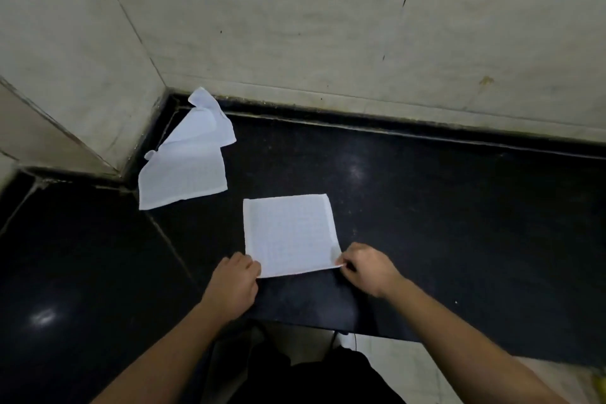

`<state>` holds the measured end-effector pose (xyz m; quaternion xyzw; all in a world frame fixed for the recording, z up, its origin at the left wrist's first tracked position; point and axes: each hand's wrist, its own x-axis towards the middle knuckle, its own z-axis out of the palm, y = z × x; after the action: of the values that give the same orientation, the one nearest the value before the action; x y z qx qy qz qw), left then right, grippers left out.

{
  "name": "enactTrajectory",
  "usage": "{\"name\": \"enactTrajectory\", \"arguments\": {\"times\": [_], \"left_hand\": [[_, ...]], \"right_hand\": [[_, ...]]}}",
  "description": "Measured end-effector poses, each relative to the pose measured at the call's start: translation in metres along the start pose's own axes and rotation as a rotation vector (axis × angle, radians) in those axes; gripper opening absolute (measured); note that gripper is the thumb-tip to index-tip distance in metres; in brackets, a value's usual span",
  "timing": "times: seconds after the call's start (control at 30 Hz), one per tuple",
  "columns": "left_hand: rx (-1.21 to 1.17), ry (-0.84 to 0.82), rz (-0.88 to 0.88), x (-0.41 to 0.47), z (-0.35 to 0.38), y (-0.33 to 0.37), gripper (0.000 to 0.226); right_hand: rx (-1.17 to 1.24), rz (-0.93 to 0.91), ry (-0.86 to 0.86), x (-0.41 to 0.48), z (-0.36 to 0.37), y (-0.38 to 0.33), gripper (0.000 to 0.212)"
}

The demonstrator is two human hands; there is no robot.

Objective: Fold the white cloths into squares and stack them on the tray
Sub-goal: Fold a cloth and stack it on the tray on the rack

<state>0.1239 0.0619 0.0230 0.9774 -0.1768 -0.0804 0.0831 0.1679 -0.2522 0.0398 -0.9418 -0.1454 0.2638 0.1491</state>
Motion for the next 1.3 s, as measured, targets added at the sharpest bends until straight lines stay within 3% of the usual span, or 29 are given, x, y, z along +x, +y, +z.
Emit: {"name": "enactTrajectory", "arguments": {"times": [0.13, 0.33, 0.57, 0.73, 1.1, 1.2, 1.3], "left_hand": [[-0.083, -0.255, 0.049, -0.034, 0.026, 0.01, 0.012], [-0.31, -0.321, -0.046, -0.029, 0.017, 0.001, 0.009], [-0.697, -0.031, -0.547, 0.025, -0.004, -0.021, 0.015], [-0.812, 0.123, -0.715, 0.066, 0.001, -0.037, 0.011], [-0.678, 0.278, -0.724, 0.089, 0.019, -0.044, 0.014], [-0.549, 0.308, -0.608, 0.082, 0.025, -0.042, 0.026], [-0.304, 0.316, -0.416, 0.067, 0.031, -0.039, 0.041]], "right_hand": [[-0.042, -0.032, -0.17, -0.021, 0.038, 0.002, 0.021], [0.099, -0.012, -0.15, -0.021, 0.033, 0.01, 0.02], [0.623, 0.24, 0.127, 0.032, 0.002, 0.002, 0.014], [0.789, 0.35, 0.243, 0.074, 0.0, -0.008, 0.013], [0.696, 0.405, 0.375, 0.105, 0.016, -0.008, 0.018], [0.479, 0.362, 0.416, 0.101, 0.021, -0.013, 0.035], [0.157, 0.174, 0.568, 0.088, 0.034, -0.028, 0.047]]}}
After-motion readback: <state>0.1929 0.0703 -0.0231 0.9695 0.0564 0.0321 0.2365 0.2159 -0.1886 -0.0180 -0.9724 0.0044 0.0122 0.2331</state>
